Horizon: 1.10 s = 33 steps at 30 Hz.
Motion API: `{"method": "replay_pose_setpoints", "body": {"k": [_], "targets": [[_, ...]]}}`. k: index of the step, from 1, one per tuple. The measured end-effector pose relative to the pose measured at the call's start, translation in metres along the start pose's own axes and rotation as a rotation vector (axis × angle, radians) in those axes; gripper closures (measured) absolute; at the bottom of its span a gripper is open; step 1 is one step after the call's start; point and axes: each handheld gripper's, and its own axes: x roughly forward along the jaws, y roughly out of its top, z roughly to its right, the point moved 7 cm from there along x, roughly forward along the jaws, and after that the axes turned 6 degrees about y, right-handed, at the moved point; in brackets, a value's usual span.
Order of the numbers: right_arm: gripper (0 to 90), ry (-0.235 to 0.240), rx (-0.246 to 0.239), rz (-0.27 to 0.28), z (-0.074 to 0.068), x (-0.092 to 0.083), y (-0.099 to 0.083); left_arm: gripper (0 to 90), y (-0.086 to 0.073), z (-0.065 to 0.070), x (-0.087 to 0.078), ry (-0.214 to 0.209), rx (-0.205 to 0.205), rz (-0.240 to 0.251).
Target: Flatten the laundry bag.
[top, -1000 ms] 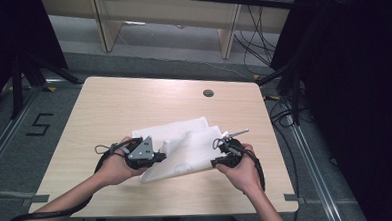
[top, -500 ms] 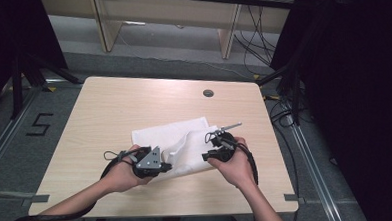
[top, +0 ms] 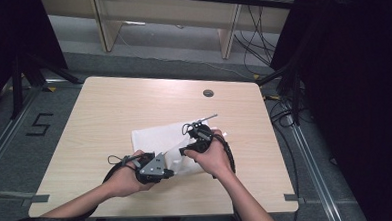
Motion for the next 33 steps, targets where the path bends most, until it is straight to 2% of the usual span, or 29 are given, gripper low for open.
{"method": "replay_pose_setpoints", "body": {"k": [4, 5, 6, 7, 9, 10, 12, 13, 14, 15, 17, 19, 20, 21, 22, 24, 25, 26, 27, 28, 29, 32, 33], "targets": [[56.6, -0.026, 0.029, -0.022, 0.004, 0.007, 0.001, 88.2, -0.001, 0.003, 0.001, -0.012, -0.002, -0.006], [55.8, -0.032, 0.049, -0.031, 0.004, 0.008, 0.0, 88.2, -0.001, 0.004, 0.001, -0.011, -0.001, -0.005], [54.9, -0.036, 0.043, -0.03, 0.006, 0.008, 0.0, 88.2, 0.0, 0.004, 0.001, -0.013, -0.002, -0.005], [53.3, -0.034, 0.05, -0.028, 0.007, 0.008, 0.0, 88.2, 0.0, 0.005, 0.001, -0.012, -0.009, -0.005], [50.4, -0.023, 0.053, -0.043, 0.009, 0.01, -0.003, 88.2, 0.0, 0.006, 0.001, -0.019, 0.004, -0.011], [49.2, -0.036, 0.067, -0.061, 0.011, 0.012, -0.005, 88.2, 0.0, 0.006, 0.002, -0.023, 0.004, -0.01], [47.8, -0.01, 0.04, -0.072, 0.013, 0.015, -0.007, 88.2, 0.0, 0.007, 0.002, -0.023, 0.016, -0.01], [47.5, -0.016, 0.05, -0.074, 0.012, 0.017, -0.008, 88.2, 0.0, 0.01, 0.003, -0.033, 0.003, -0.014], [47.3, -0.003, 0.052, -0.087, 0.012, 0.019, -0.01, 88.1, 0.0, 0.009, 0.002, -0.039, 0.028, -0.018], [47.4, -0.002, 0.055, -0.096, 0.012, 0.022, -0.011, 88.1, -0.001, 0.011, 0.002, -0.044, 0.018, -0.02], [50.2, -0.005, 0.025, -0.107, 0.014, 0.026, -0.013, 88.1, 0.0, 0.012, 0.002, -0.049, 0.018, -0.017], [55.4, -0.023, 0.029, -0.12, 0.014, 0.029, -0.016, 88.1, 0.0, 0.013, 0.002, -0.051, 0.02, -0.013], [58.4, -0.028, 0.012, -0.132, 0.015, 0.03, -0.018, 88.1, 0.0, 0.013, 0.002, -0.049, 0.028, -0.015], [62.7, -0.022, 0.031, -0.147, 0.013, 0.031, -0.02, 88.1, 0.0, 0.013, 0.002, -0.05, 0.027, -0.015], [67.1, -0.02, -0.001, -0.145, 0.015, 0.032, -0.02, 88.1, 0.001, 0.013, 0.002, -0.054, 0.036, -0.006], [74.3, -0.025, -0.013, -0.171, 0.014, 0.031, -0.023, 88.1, 0.001, 0.012, 0.001, -0.052, 0.049, -0.012], [77.8, -0.038, -0.019, -0.174, 0.015, 0.031, -0.024, 88.1, 0.001, 0.013, 0.001, -0.057, 0.043, -0.01], [81.6, -0.043, 0.008, -0.189, 0.013, 0.032, -0.026, 88.0, 0.001, 0.013, 0.001, -0.06, 0.042, -0.01], [84.5, -0.037, -0.023, -0.204, 0.014, 0.031, -0.027, 88.0, 0.001, 0.013, 0.0, -0.056, 0.043, -0.009], [86.3, -0.038, -0.055, -0.195, 0.015, 0.032, -0.027, 87.9, 0.002, 0.013, 0.0, -0.057, 0.05, -0.009], [87.8, -0.043, -0.043, -0.187, 0.013, 0.031, -0.027, 87.7, 0.002, 0.014, -0.001, -0.065, 0.046, -0.009], [88.5, -0.03, -0.061, -0.184, 0.012, 0.03, -0.028, 85.2, 0.004, 0.014, -0.005, -0.078, 0.06, -0.001], [88.5, -0.039, -0.051, -0.186, 0.011, 0.029, -0.028, 83.1, 0.005, 0.015, -0.007, -0.08, 0.038, 0.012]]}}
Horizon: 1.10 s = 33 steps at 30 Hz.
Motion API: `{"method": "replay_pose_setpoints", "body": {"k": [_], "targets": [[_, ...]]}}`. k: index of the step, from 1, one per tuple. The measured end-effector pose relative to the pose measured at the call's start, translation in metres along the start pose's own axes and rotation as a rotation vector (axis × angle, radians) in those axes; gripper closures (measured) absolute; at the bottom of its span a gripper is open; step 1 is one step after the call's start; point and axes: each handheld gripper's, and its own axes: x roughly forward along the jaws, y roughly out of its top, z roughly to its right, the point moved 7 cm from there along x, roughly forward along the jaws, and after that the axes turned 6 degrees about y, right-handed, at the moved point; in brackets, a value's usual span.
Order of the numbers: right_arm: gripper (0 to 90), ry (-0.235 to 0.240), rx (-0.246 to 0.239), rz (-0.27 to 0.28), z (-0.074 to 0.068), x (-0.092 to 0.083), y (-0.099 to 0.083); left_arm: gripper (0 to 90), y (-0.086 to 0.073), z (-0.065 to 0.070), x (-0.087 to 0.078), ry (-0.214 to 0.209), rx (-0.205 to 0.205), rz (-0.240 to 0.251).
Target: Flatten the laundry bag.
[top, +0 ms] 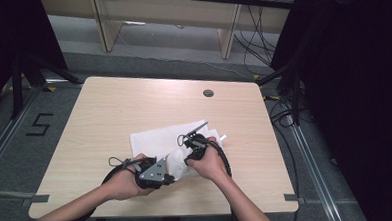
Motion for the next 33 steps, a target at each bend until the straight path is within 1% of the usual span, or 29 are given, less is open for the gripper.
{"method": "replay_pose_setpoints", "body": {"k": [2, 3, 4, 5, 6, 7, 8, 10, 11, 12, 13, 14, 15, 16, 17, 19, 20, 21, 22, 23, 24, 25, 26, 27, 28, 29, 30, 32, 33], "targets": [[87.6, 0.008, -0.006, 0.002, -0.001, -0.002, -0.001, 78.8, 0.004, -0.003, -0.008, 0.003, 0.008, 0.018], [87.0, 0.001, 0.0, 0.012, -0.001, -0.002, -0.002, 77.9, 0.007, -0.006, -0.013, 0.026, -0.005, 0.034], [86.9, 0.018, 0.004, 0.018, -0.002, -0.004, -0.002, 76.8, 0.01, -0.009, -0.018, 0.023, -0.007, 0.056], [87.7, 0.01, 0.006, 0.022, -0.002, -0.005, -0.003, 75.7, 0.014, -0.013, -0.024, 0.037, -0.01, 0.079], [87.9, 0.002, 0.004, 0.023, -0.002, -0.006, -0.004, 74.9, 0.016, -0.016, -0.031, 0.046, -0.024, 0.095], [88.4, 0.005, -0.012, 0.03, -0.002, -0.007, -0.004, 73.7, 0.019, -0.02, -0.037, 0.061, -0.026, 0.113], [90.0, 0.006, 0.003, 0.027, -0.003, -0.008, -0.005, 73.0, 0.022, -0.024, -0.043, 0.073, -0.044, 0.132], [90.0, 0.003, -0.013, 0.032, -0.004, -0.01, -0.007, 71.8, 0.026, -0.035, -0.054, 0.099, -0.075, 0.17], [90.0, 0.007, -0.001, 0.024, -0.005, -0.011, -0.009, 71.2, 0.026, -0.04, -0.058, 0.118, -0.093, 0.178], [90.0, 0.008, -0.02, 0.021, -0.005, -0.012, -0.009, 70.7, 0.025, -0.047, -0.06, 0.142, -0.1, 0.177], [90.0, 0.007, -0.008, 0.024, -0.007, -0.013, -0.01, 70.7, 0.023, -0.052, -0.061, 0.167, -0.117, 0.171], [90.0, -0.004, -0.022, 0.03, -0.006, -0.013, -0.01, 70.7, 0.02, -0.058, -0.06, 0.185, -0.118, 0.164], [90.0, -0.01, -0.026, 0.037, -0.007, -0.013, -0.011, 70.5, 0.017, -0.062, -0.059, 0.199, -0.149, 0.156], [90.0, -0.011, -0.029, 0.025, -0.006, -0.014, -0.012, 70.3, 0.013, -0.066, -0.056, 0.211, -0.171, 0.145], [90.0, -0.013, -0.032, 0.028, -0.006, -0.014, -0.012, 70.1, 0.009, -0.07, -0.054, 0.225, -0.171, 0.136], [90.0, -0.013, -0.023, 0.017, -0.007, -0.014, -0.014, 70.0, 0.004, -0.072, -0.049, 0.224, -0.189, 0.119], [90.0, -0.01, -0.054, 0.018, -0.006, -0.013, -0.015, 69.5, 0.003, -0.072, -0.047, 0.224, -0.198, 0.113], [90.0, -0.012, -0.042, 0.017, -0.008, -0.013, -0.016, 69.0, 0.001, -0.074, -0.047, 0.228, -0.192, 0.11], [90.0, -0.011, -0.047, 0.013, -0.008, -0.012, -0.017, 68.8, 0.001, -0.074, -0.046, 0.226, -0.192, 0.11], [90.0, -0.015, -0.033, 0.009, -0.008, -0.012, -0.018, 68.3, 0.0, -0.074, -0.044, 0.23, -0.214, 0.104], [90.0, -0.014, -0.037, 0.009, -0.009, -0.011, -0.019, 67.6, -0.001, -0.076, -0.044, 0.236, -0.194, 0.096], [90.0, -0.016, -0.034, 0.01, -0.009, -0.011, -0.02, 66.7, -0.003, -0.076, -0.042, 0.241, -0.213, 0.087], [90.0, -0.014, -0.023, -0.002, -0.01, -0.011, -0.021, 65.5, -0.005, -0.078, -0.041, 0.247, -0.215, 0.071], [90.0, -0.016, -0.039, -0.005, -0.009, -0.01, -0.022, 64.4, -0.008, -0.08, -0.039, 0.255, -0.22, 0.053], [90.0, -0.011, -0.043, -0.003, -0.011, -0.011, -0.022, 63.4, -0.011, -0.082, -0.036, 0.263, -0.236, 0.039], [90.0, -0.021, -0.044, -0.002, -0.011, -0.011, -0.023, 62.2, -0.014, -0.083, -0.033, 0.265, -0.244, 0.034], [90.0, -0.019, -0.06, 0.0, -0.012, -0.012, -0.024, 61.7, -0.017, -0.086, -0.031, 0.264, -0.25, 0.017], [90.0, -0.018, -0.047, -0.009, -0.015, -0.014, -0.026, 61.7, -0.024, -0.091, -0.027, 0.276, -0.238, -0.023], [90.0, -0.011, -0.064, -0.004, -0.017, -0.015, -0.026, 61.5, -0.026, -0.093, -0.025, 0.279, -0.255, -0.027]]}}
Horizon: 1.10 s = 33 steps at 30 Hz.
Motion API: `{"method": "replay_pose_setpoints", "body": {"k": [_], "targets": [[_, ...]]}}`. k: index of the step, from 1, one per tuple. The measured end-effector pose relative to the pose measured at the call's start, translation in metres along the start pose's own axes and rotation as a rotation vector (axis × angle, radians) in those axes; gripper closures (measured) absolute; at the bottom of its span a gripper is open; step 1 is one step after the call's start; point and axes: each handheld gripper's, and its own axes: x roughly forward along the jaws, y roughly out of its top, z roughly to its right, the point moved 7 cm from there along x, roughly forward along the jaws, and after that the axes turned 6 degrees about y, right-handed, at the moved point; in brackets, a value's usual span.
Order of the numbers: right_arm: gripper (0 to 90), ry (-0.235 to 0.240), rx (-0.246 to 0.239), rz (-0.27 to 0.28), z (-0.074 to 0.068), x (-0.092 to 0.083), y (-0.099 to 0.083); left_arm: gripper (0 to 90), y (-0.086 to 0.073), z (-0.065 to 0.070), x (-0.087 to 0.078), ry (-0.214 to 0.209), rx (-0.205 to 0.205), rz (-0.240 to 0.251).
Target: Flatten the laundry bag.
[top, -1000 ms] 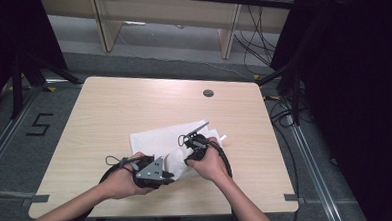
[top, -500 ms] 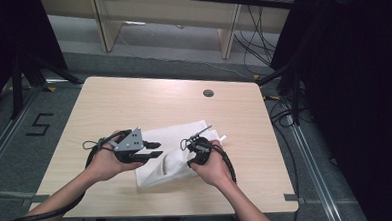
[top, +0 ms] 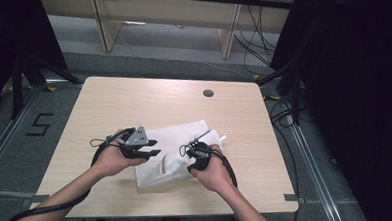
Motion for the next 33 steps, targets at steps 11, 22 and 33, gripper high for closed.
{"method": "replay_pose_setpoints", "body": {"k": [11, 22, 33], "targets": [[72.7, -0.009, 0.038, 0.11, -0.006, -0.014, 0.014, 61.3, -0.006, 0.003, 0.016, -0.026, -0.005, -0.046], [55.9, -0.004, 0.095, 0.224, 0.008, -0.02, 0.046, 61.6, -0.003, 0.031, 0.015, -0.072, 0.067, -0.043], [54.1, -0.032, 0.135, 0.083, 0.025, 0.02, 0.033, 61.0, -0.008, 0.043, 0.019, -0.109, 0.094, -0.06]]}}
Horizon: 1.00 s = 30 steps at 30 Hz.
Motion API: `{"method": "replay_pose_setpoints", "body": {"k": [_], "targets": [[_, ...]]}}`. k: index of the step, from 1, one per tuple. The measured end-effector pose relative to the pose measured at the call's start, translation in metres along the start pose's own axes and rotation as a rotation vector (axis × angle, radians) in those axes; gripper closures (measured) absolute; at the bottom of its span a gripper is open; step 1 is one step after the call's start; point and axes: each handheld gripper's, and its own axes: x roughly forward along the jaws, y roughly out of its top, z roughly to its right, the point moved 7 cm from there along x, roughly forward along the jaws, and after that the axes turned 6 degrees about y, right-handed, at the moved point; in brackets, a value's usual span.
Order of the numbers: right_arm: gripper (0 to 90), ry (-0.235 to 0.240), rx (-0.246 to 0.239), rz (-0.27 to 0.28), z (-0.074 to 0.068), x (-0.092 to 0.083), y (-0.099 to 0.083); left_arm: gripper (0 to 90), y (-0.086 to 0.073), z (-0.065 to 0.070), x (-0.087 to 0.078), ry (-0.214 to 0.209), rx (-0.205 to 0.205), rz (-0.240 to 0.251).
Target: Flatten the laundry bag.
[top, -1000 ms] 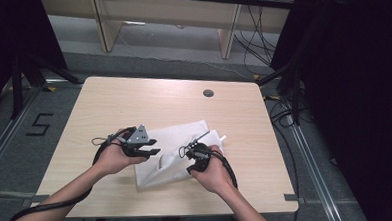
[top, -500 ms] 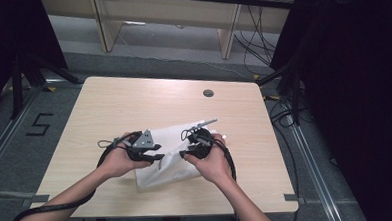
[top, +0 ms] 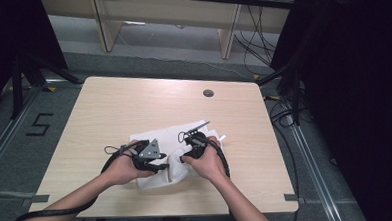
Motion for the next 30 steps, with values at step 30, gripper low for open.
{"method": "replay_pose_setpoints", "body": {"k": [30], "targets": [[89.9, -0.01, -0.13, -0.077, -0.01, -0.007, -0.019, 62.2, -0.029, -0.032, 0.014, 0.073, -0.093, -0.143]]}}
